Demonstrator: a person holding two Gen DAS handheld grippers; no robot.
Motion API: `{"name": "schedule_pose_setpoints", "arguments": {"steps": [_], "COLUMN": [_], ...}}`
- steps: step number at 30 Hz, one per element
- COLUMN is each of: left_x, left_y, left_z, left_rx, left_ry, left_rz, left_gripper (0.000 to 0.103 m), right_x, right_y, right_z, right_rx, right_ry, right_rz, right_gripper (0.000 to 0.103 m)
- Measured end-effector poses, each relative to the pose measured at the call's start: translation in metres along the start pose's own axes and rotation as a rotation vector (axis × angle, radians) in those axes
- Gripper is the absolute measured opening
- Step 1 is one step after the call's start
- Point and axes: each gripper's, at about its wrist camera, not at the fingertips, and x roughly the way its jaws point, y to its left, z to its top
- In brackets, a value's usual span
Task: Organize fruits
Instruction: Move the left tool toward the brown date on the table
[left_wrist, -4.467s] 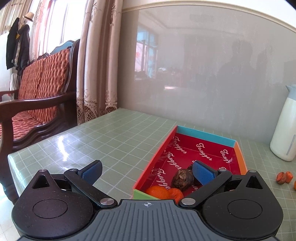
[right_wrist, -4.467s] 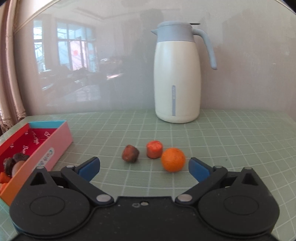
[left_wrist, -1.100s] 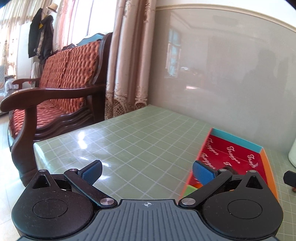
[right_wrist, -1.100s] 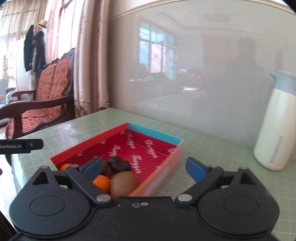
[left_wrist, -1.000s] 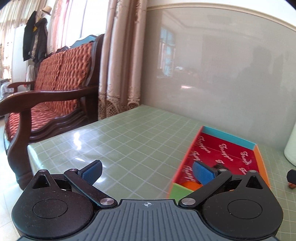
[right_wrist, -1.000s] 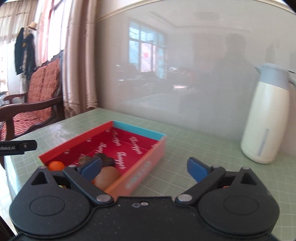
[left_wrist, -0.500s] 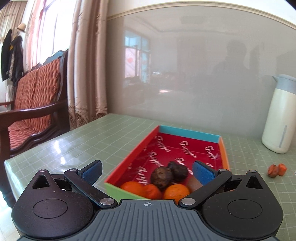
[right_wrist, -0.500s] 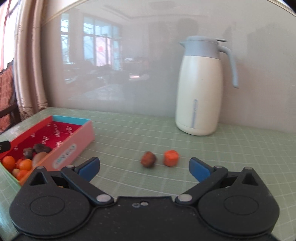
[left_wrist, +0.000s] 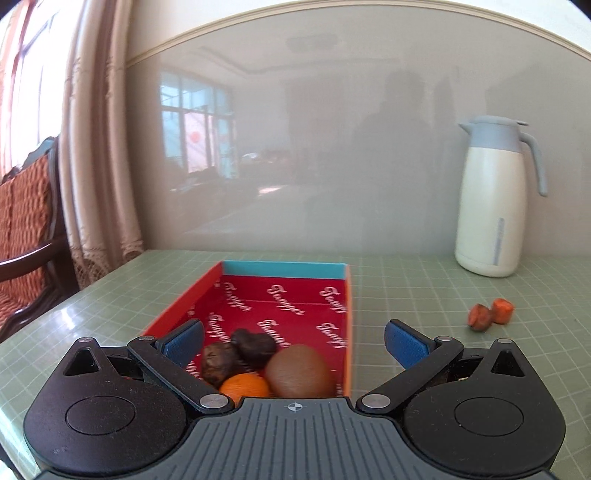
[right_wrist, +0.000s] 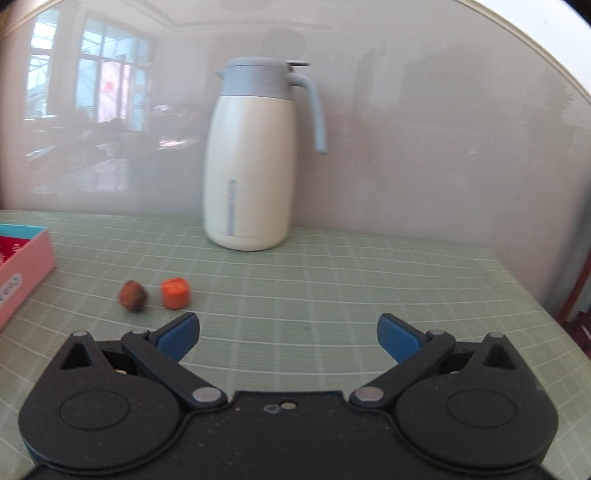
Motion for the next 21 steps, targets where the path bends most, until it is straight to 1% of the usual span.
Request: {"name": "schedule_pose_setpoints", "arguments": {"steps": [5,9,14,21], "left_x": [-0.002,-0.001,0.004,0.021], "left_y": [-0.025,-0.042,-0.066,-0.096], "left_z": [0.003,0.007,0.016,0.026], "left_rx": [0.072,0.103,0.131,0.202], "left_ry": [-0.001,0.009,0.038,0.067], "left_rz": [-0.066,-0.115,-0.178,-0.222], "left_gripper": [0.103,0.103,0.103,0.103], "right_x": [-0.001,-0.005,-0.007,-0.006], "right_y": [-0.018,-0.03,-0.044,-0.052], "right_z": [-0.006,-0.01,-0.014,-0.012], "right_rx": [0.004,0.005,0.04,0.072], "right_ry": [0.005,-0.006,0.004,-0.002], "right_rz": [-0.056,-0.108,-0.141,-0.194], "right_gripper": [0.103,0.103,0.103,0.103]}}
